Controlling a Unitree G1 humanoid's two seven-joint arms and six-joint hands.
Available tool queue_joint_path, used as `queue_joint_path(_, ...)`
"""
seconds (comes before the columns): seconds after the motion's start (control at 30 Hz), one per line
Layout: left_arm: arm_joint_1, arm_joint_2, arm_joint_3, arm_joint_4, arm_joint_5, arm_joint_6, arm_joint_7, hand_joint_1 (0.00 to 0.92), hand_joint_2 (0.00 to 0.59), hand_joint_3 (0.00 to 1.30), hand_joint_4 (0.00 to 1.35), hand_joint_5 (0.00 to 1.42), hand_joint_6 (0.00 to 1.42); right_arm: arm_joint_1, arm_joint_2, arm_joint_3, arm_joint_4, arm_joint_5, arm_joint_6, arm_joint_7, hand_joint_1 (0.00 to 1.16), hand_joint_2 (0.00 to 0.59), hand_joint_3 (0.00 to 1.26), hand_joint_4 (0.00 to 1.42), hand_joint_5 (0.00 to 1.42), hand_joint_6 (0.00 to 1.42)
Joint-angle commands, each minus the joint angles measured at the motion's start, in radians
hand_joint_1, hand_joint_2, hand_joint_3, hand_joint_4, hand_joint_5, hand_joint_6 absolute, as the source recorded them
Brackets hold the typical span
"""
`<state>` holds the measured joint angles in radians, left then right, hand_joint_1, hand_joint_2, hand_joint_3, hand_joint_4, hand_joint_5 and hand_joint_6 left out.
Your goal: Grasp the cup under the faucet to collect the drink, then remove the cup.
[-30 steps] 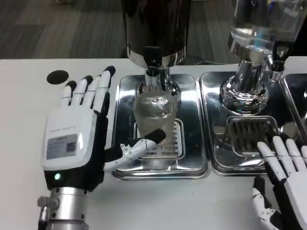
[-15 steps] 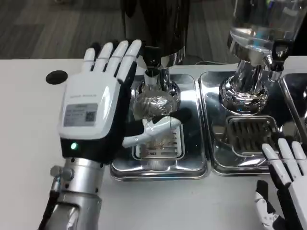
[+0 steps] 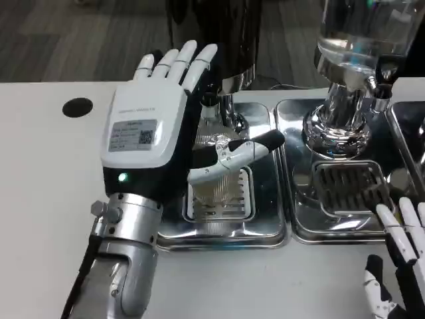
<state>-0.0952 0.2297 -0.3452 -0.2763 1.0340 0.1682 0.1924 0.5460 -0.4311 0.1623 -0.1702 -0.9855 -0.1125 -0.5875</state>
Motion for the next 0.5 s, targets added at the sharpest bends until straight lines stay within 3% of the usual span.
queue_joint_path(0.03, -0.016, -0.009, -0.006, 0.038, 0.014, 0.014, -0.015, 0.000, 0.065, 0.21, 0.00, 0.15, 0.12, 0.001, -0.001, -0.009, 0.012, 0.010, -0.014, -0.020, 0.17, 0.565, 0.11, 0.00, 0.00, 0.00)
queue_joint_path(0.27, -0.002, -0.013, -0.014, 0.045, 0.014, 0.006, -0.001, 0.000, 0.068, 0.27, 0.00, 0.23, 0.19, 0.005, -0.003, -0.014, 0.009, 0.016, -0.019, -0.020, 0.18, 0.564, 0.11, 0.00, 0.00, 0.00)
queue_joint_path(0.5, 0.043, -0.010, -0.016, 0.026, 0.007, -0.007, 0.030, 0.000, 0.073, 0.31, 0.09, 0.30, 0.24, 0.002, 0.000, -0.004, 0.018, 0.010, -0.024, -0.020, 0.18, 0.564, 0.11, 0.00, 0.00, 0.00)
